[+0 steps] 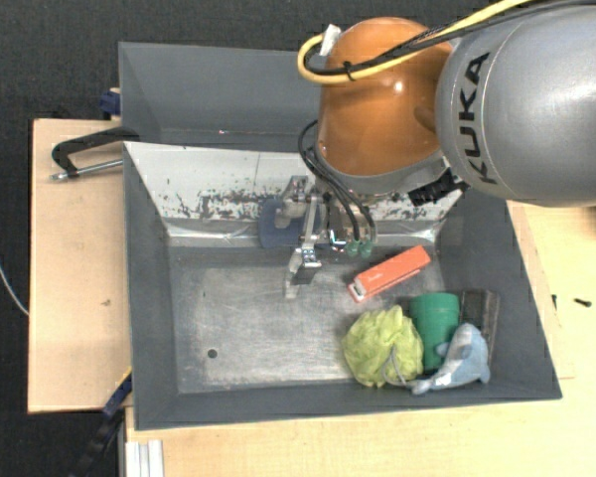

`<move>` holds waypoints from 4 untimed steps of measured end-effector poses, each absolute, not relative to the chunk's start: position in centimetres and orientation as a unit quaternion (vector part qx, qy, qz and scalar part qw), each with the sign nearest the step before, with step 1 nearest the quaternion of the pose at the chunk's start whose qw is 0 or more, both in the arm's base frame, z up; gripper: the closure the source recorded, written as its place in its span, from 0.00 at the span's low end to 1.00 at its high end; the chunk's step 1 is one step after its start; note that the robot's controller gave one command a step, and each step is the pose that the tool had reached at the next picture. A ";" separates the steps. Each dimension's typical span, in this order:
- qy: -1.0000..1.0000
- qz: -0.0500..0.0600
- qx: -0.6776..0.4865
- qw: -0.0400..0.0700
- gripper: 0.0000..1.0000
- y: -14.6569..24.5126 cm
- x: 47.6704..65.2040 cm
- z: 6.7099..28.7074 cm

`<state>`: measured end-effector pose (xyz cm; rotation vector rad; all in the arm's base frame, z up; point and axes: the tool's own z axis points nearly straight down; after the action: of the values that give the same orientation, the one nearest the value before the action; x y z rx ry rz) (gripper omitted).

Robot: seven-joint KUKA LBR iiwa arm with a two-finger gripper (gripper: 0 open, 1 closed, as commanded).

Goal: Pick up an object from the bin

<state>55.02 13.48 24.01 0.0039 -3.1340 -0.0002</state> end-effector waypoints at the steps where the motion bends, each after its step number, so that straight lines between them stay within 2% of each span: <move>1: -1.000 -0.001 0.000 -0.001 0.00 13.4 55.2 24.5; 2: -0.999 -0.001 0.042 -0.002 0.00 7.6 56.9 17.3; 3: -0.996 0.000 0.084 -0.002 0.00 6.3 59.8 8.3; 4: -0.995 0.000 0.099 -0.002 0.00 3.3 56.3 7.5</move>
Offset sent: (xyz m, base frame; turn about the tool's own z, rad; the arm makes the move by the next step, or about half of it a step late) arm 0.0385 -0.1417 -0.1701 -0.1865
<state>56.29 3.35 7.53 0.3113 -3.1298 0.0015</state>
